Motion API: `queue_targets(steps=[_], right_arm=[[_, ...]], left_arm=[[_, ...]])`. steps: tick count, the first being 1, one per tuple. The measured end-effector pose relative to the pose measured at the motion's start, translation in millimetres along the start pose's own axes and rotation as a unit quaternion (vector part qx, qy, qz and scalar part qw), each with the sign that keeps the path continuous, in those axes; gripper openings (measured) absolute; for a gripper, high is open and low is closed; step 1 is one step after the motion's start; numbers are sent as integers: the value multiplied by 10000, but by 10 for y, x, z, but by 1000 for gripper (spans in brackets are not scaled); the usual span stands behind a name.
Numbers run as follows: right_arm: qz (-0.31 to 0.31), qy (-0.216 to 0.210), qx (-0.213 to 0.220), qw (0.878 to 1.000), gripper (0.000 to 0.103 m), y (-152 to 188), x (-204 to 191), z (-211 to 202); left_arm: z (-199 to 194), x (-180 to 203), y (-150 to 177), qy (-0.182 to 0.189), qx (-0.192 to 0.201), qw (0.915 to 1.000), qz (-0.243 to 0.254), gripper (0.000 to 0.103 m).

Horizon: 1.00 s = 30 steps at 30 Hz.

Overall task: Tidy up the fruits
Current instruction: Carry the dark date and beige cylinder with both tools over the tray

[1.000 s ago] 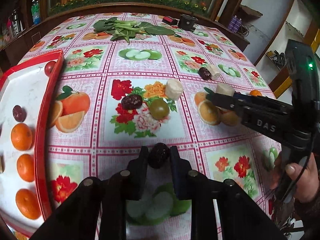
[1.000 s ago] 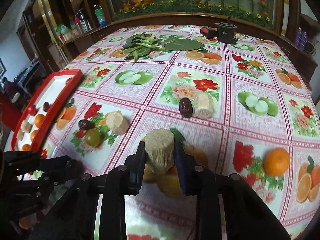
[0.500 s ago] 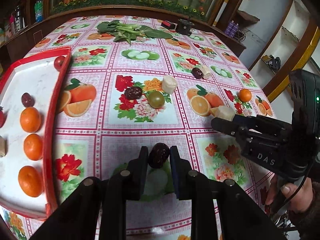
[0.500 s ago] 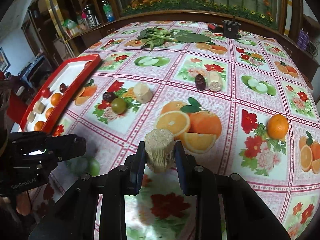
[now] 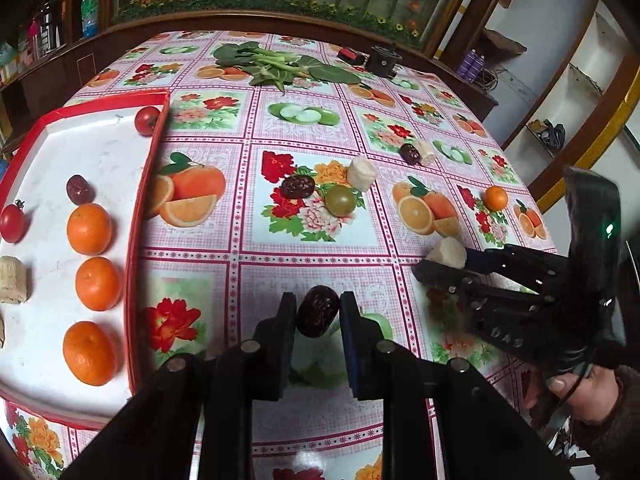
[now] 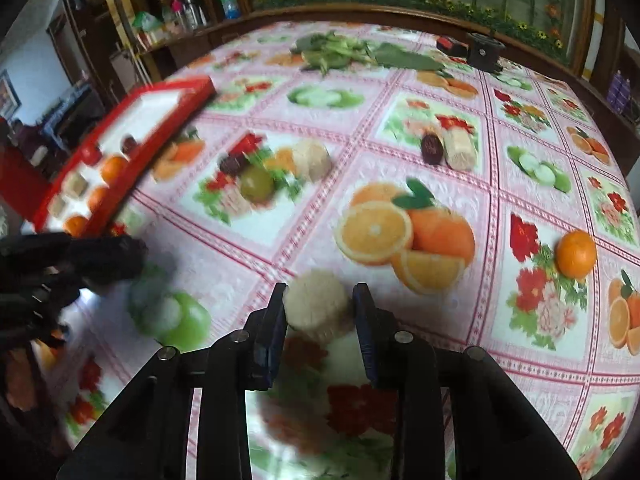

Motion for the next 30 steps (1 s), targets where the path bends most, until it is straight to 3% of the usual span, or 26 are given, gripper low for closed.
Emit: queue_targets(steps=[3, 18, 30], right_arm=[[-59, 124, 84, 9999, 29, -7, -4, 11], [-53, -342, 224, 9991, 29, -270, -286, -210], [-562, -927, 269, 9937, 29, -795, -1051, -89]], left_arm=[[33, -2, 16, 27, -54, 10000, -25, 24], [-157, -115, -57, 95, 157, 9996, -223, 24], [-542, -829, -99, -330, 523, 9945, -850, 24]])
Point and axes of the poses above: each gripper's, at about its wrist camera, not at the fingertips, and z roughly the way its jaws point, x to its right, y to its underside, the point moved 5 cm from there along z, roughly the way its jaws point, and after that the axes turned 2 degrees about -z, right-handed, at the moved point
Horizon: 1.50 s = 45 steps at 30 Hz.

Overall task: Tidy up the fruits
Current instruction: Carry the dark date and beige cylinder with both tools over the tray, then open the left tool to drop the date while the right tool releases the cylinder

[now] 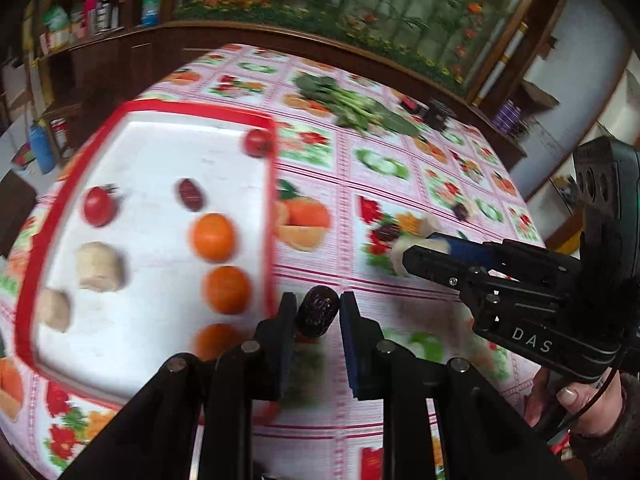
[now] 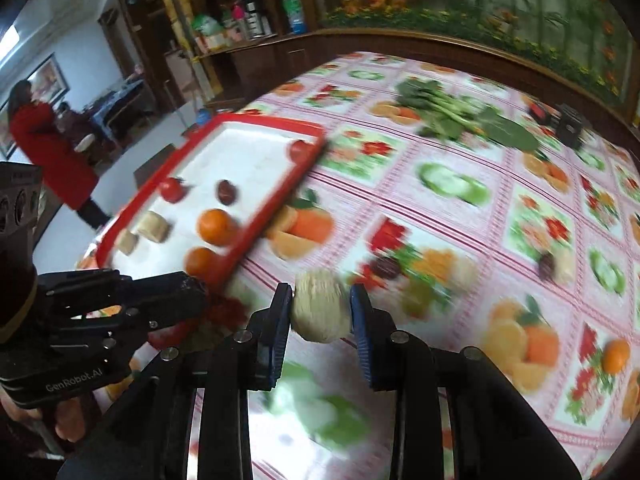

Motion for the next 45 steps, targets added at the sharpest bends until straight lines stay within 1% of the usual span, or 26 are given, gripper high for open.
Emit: queue_targets(steps=[7, 13, 16, 19, 23, 32, 36, 37, 40, 45], right_arm=[[-564, -476, -97, 9972, 28, -304, -656, 311], [-1038, -792, -275, 9911, 28, -373, -1174, 586], [-1214, -826, -403, 9883, 28, -366, -1330, 752], [-1258, -842, -520, 9871, 28, -358, -1394, 885], [-1327, -844, -588, 9858, 29, -350, -1440, 961], [-1322, -788, -749, 9852, 29, -310, -1426, 1054], [-1282, -758, -773, 9858, 33, -294, -1415, 1056], [-1282, -724, -766, 9861, 34, -291, -1414, 1046], [-1291, -657, -751, 9866, 35, -292, -1390, 1022], [-1224, -528, -657, 9889, 40, -298, -1314, 912]], left_arm=[[-184, -557, 16, -437, 159, 9979, -445, 24], [-257, -949, 98, -755, 172, 9943, -731, 24], [-252, -1086, 131, -843, 140, 9928, -836, 24], [-215, -1185, 148, -915, 94, 9915, -921, 24], [-171, -1265, 166, -950, 40, 9902, -1019, 24], [-112, -1310, 169, -1032, -58, 9888, -1080, 25], [-114, -1312, 166, -1074, -80, 9882, -1092, 25], [-114, -1309, 168, -1098, -87, 9880, -1083, 26], [-137, -1304, 170, -1172, -62, 9873, -1067, 33], [-207, -1317, 164, -1253, 33, 9858, -1118, 54]])
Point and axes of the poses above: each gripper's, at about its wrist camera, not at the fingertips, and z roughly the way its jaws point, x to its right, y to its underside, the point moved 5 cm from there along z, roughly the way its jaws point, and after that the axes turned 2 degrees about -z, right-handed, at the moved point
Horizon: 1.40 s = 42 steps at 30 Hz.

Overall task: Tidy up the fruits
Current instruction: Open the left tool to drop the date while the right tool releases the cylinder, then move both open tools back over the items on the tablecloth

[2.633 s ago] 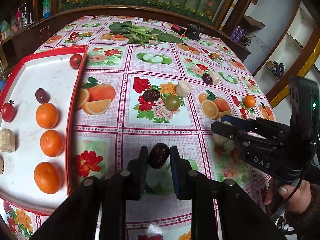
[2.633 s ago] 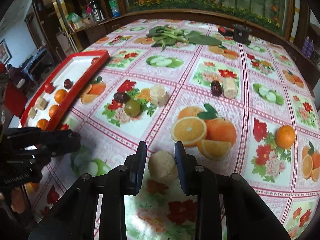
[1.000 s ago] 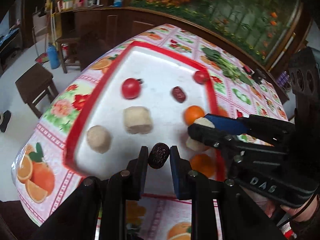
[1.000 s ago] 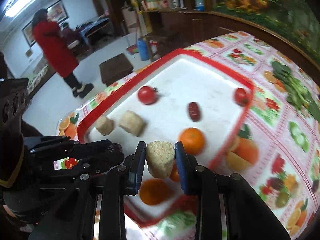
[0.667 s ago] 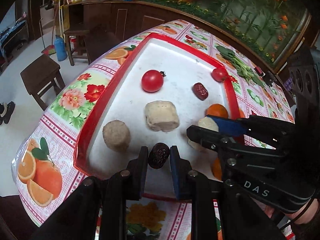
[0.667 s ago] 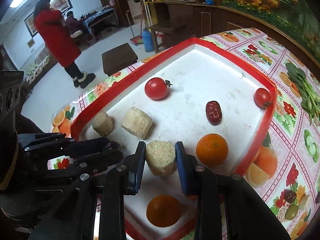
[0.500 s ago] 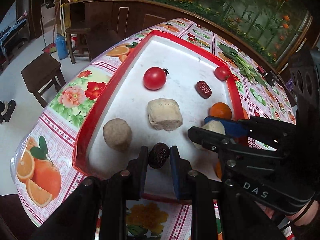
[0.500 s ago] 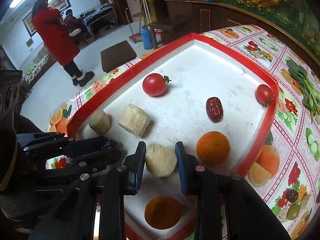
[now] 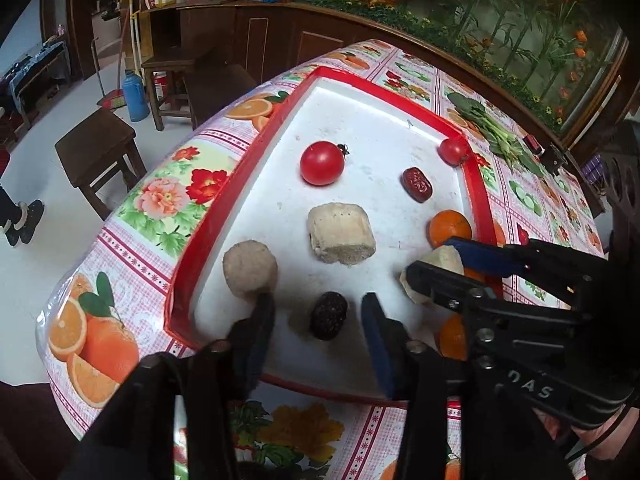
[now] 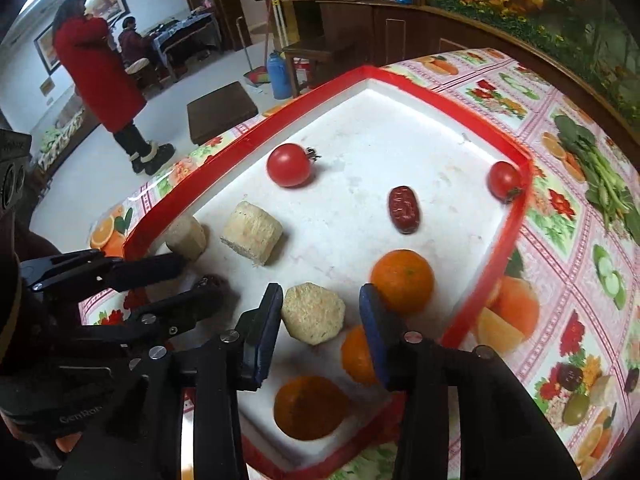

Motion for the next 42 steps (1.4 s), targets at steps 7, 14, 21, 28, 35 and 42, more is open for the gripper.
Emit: queue_targets(steps=[7, 14, 21, 28, 35, 42], right_arm=[[162, 125, 234, 9995, 42, 65, 80, -254], [407, 275, 372, 9981, 60, 230, 265, -513], [702, 468, 443, 9954, 78, 509, 476, -755], [986, 775, 463, 9910, 86, 829, 708, -984], [1201, 1426, 245, 9822, 87, 1142, 1004, -1136], [1792, 1927, 153, 9646, 87, 1601, 1507, -1357]], left_arm=[[-134, 101, -9, 2, 202, 9998, 47, 64], [-256, 303, 17, -4, 353, 9991, 216, 71], [-341, 562, 55, -50, 479, 9980, 404, 74], [-421, 855, 74, -48, 626, 9960, 641, 75], [-425, 1258, 144, 64, 612, 9932, 991, 75], [-344, 1723, 233, 258, 474, 9882, 1431, 78]])
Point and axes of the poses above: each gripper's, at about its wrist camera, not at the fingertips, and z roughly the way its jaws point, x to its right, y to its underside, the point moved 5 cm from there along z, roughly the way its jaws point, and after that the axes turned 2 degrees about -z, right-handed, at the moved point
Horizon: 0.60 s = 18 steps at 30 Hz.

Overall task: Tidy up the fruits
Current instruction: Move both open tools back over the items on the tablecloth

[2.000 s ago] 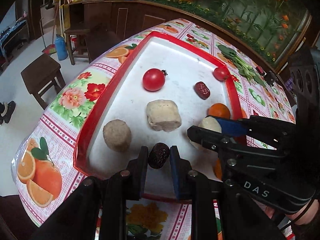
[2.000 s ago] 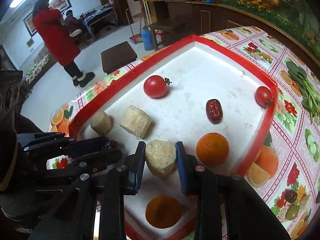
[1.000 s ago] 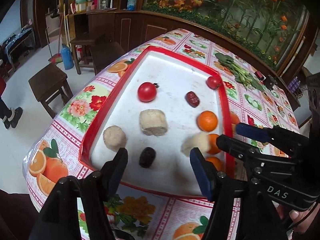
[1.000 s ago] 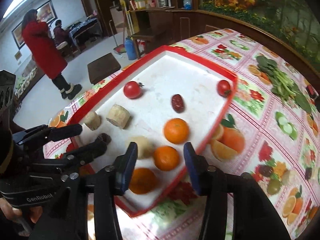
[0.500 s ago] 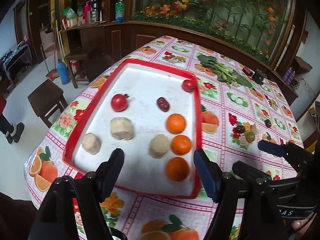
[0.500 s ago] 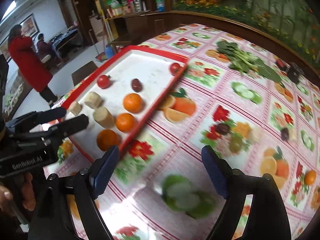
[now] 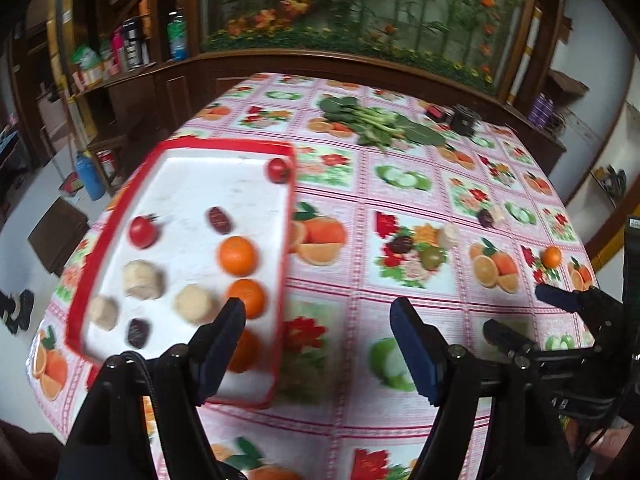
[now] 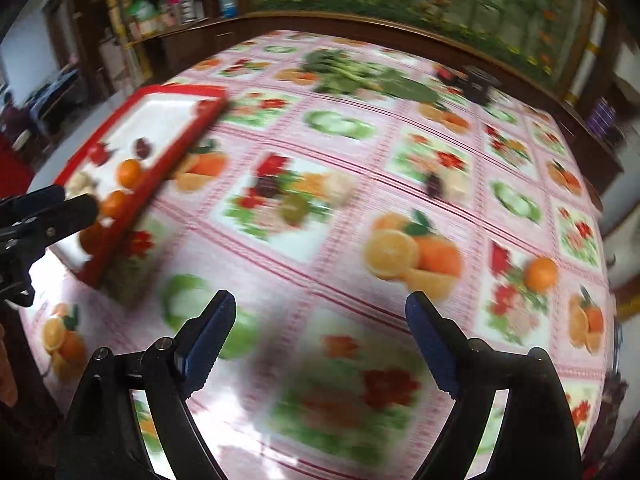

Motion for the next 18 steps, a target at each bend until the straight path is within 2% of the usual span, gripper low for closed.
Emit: queue_targets(steps=[6, 11, 15, 18], right_arm=[[782, 298, 69, 9965, 87, 165, 688, -77], [1013, 660, 113, 9926, 87, 246, 1162, -129], [1260, 830, 88, 9885, 87, 333, 1516, -139], [1521, 782, 18, 9853, 87, 410, 1706, -116]], left_arm=[[260, 440, -48, 373, -334, 9981, 371, 79], [524, 763, -52, 673, -656, 9939, 577, 79], [710, 967, -51, 703, -757, 9920, 724, 79], [820, 1035, -94, 792, -781, 9912, 721, 79]])
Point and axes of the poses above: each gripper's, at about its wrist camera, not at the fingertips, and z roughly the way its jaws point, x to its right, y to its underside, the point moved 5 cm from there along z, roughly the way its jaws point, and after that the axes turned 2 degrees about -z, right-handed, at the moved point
